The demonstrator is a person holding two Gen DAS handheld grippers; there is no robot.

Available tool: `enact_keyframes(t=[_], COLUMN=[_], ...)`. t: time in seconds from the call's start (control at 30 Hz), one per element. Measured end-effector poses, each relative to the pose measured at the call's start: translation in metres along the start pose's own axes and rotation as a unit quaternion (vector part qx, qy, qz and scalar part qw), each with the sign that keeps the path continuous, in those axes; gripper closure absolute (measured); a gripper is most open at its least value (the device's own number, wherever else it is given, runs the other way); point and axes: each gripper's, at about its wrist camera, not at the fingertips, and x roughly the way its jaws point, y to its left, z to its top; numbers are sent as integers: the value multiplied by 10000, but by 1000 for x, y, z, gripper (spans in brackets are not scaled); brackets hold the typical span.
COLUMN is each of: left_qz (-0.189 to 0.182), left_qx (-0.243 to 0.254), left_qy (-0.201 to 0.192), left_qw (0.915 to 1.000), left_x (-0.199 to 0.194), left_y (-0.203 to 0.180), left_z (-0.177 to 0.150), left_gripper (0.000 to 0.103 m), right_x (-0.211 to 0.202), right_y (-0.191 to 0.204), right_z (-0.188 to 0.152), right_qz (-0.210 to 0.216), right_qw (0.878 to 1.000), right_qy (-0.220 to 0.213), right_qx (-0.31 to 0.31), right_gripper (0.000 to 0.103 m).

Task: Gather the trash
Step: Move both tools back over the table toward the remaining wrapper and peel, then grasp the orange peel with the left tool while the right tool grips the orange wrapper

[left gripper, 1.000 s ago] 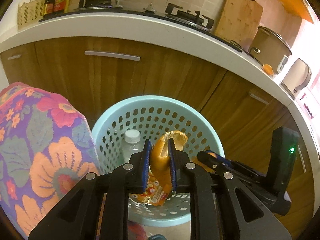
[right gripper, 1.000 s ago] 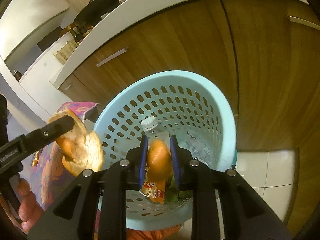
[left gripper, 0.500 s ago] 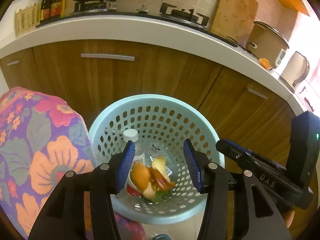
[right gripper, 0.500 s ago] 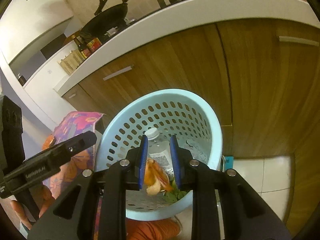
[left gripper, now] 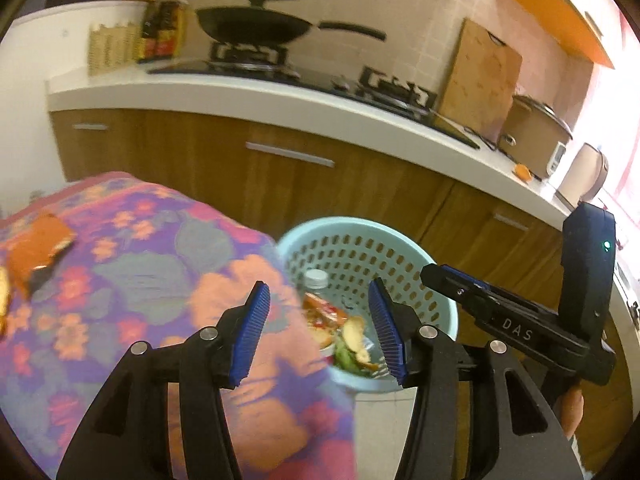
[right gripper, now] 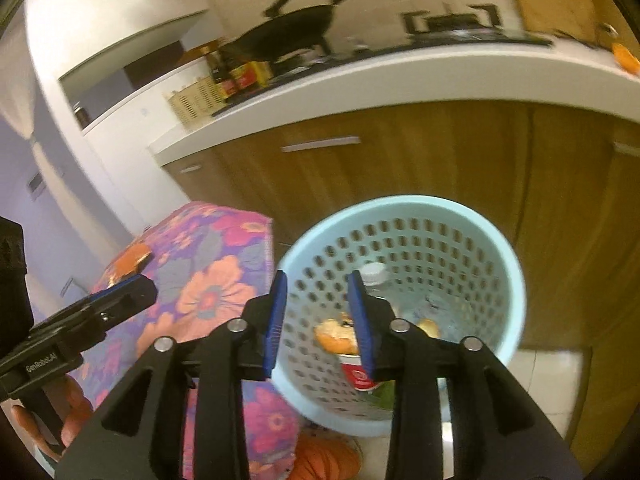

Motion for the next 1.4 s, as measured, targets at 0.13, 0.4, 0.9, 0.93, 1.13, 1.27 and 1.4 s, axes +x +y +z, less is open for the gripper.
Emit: enact_keyframes(t=[0.13, 0.4, 0.9, 0.93, 1.13, 1.27, 1.4], left_qz=[177, 860, 2098, 2076, 1924, 1926, 1824], left_qx=[-176, -461, -1554, -1603, -1779, -1742, -1535], left_qy=[-255, -728, -72, -65, 197, 326, 359], left_qw=[9994, 9926, 9653, 9650, 9649, 9651, 9705], left_x=[-32, -98, -98, -94, -73, -66, -63], left_y=[25, 96, 269, 275, 290, 290, 283], left_z=[-3, -8, -25, -25, -29, -32, -33], left_gripper=[50, 50, 46, 46, 47, 59, 81], right_x=[6, 22, 133, 144, 199, 227, 242], right_y=[38, 136, 310, 317, 326, 338, 338], right_z=[2, 6, -7, -7, 8, 11, 11], right_qz=[169, 533, 788, 739, 666, 513, 362], right_qw=[9992, 9922, 9529, 9524, 9596, 9596, 9610], right_qy=[33, 49, 495, 522, 782, 797, 925], right_qx=[-360, -1127, -2886, -2912, -2621, -2651, -2583], right_gripper=[72, 60, 56, 55, 42, 35, 30])
